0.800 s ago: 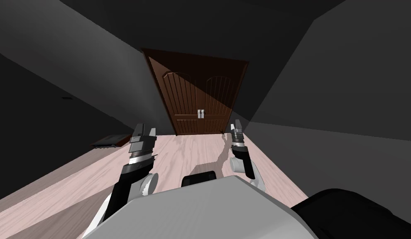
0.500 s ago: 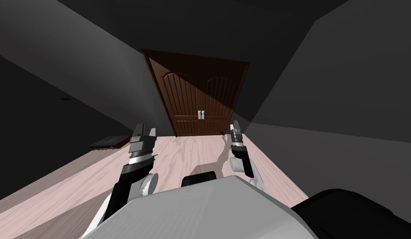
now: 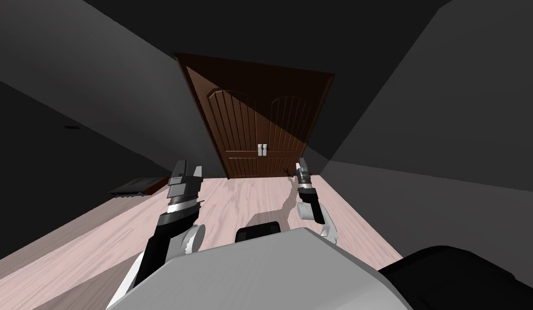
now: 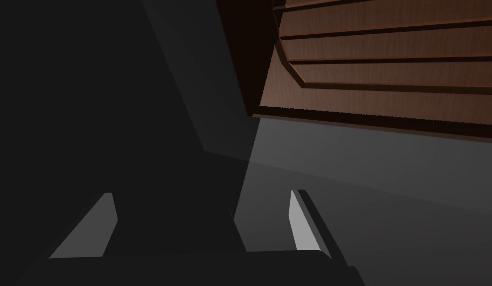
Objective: Pull the door open
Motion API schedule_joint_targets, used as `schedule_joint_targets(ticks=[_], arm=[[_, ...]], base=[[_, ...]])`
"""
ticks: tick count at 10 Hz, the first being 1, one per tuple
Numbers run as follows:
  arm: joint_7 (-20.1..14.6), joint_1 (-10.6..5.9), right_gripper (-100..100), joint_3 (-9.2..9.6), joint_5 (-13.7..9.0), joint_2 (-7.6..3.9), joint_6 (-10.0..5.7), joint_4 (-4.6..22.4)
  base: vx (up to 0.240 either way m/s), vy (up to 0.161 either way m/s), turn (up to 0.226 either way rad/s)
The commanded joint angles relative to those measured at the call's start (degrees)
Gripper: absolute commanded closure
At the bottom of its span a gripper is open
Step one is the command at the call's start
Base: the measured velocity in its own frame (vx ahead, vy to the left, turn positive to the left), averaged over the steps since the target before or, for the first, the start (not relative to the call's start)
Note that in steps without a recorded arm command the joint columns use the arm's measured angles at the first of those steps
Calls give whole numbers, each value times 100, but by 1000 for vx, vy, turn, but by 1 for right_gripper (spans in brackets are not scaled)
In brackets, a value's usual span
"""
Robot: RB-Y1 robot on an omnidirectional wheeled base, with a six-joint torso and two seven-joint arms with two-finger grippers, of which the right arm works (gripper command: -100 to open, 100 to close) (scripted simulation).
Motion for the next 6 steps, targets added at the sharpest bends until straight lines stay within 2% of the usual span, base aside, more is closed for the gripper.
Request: schedule_joint_targets(ticks=[1, 6], arm=[[-70, -71, -100, 5, 45, -25, 25, 205], [-323, -374, -100, -73, 133, -141, 122, 847]], base=[[158, 14, 11], [154, 36, 13]])
